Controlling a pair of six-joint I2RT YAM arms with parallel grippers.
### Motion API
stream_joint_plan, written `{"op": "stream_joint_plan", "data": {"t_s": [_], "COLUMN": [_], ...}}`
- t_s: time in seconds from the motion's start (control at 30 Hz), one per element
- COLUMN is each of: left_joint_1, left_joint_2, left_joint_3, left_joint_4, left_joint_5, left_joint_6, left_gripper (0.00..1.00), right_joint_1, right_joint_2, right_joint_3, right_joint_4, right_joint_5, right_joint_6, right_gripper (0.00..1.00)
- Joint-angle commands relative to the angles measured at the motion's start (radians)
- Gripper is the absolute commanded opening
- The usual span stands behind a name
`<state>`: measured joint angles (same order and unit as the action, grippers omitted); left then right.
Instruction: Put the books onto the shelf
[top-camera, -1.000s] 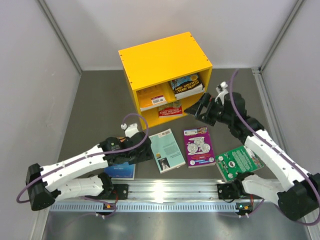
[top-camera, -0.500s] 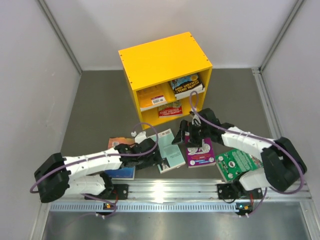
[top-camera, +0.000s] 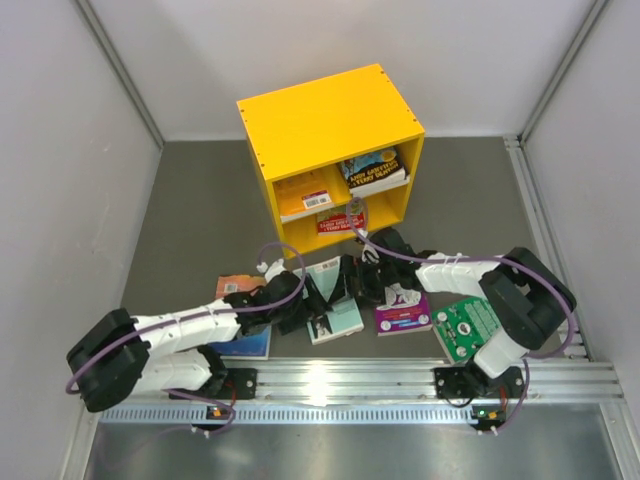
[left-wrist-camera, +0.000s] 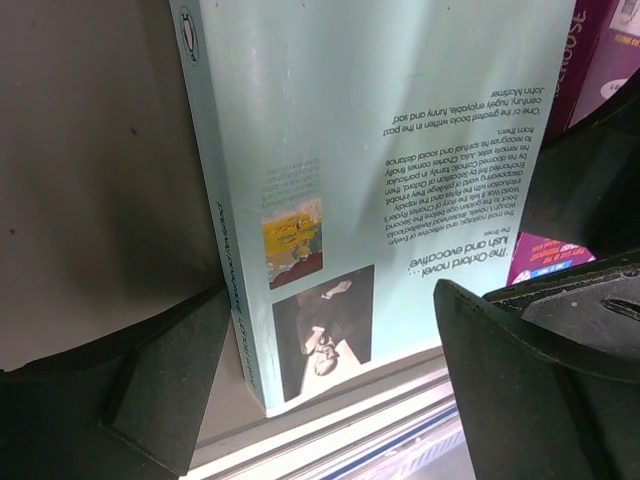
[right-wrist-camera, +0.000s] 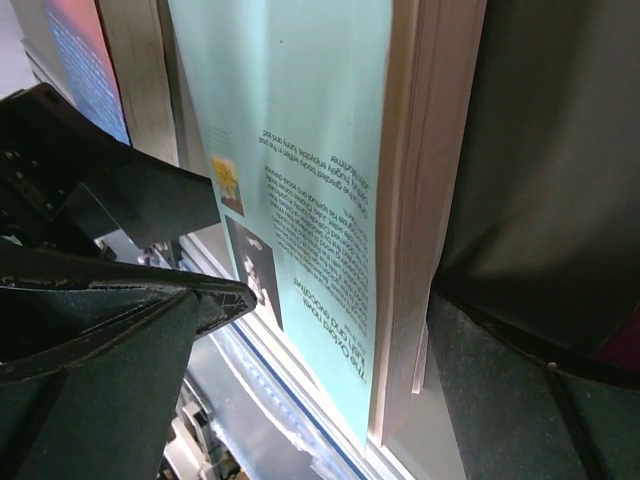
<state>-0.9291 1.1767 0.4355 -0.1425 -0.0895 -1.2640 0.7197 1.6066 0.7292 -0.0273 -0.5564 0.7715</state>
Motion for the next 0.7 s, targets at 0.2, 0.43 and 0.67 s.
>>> {"op": "stream_joint_plan", "data": {"t_s": [0.2,0.43,0.67], "left_joint_1": [-0.002,0.009,0.01], "left_joint_2": [0.15,0.035,-0.264], "left_joint_3": [-0.093,-0.081,-0.087], "left_joint_4": [0.279,0.17,-0.093], "left_joint_5": [0.085,0.074,0.005], "left_joint_6": [-0.023,-0.006,-0.028], "left_gripper": [0.91,0.89,0.9], "right_joint_1": [0.107,0.118,0.115], "right_joint_2": [0.081,-0.026,-0.226], "right_joint_3": [-0.086,-0.096,-0.067], "right_joint_4": [0.19,0.107,-0.028], "right_joint_5": [-0.017,0.018,0.03], "right_joint_6": [0.109,0.094,0.113], "right_gripper": [0.5,0.0,0.0]}}
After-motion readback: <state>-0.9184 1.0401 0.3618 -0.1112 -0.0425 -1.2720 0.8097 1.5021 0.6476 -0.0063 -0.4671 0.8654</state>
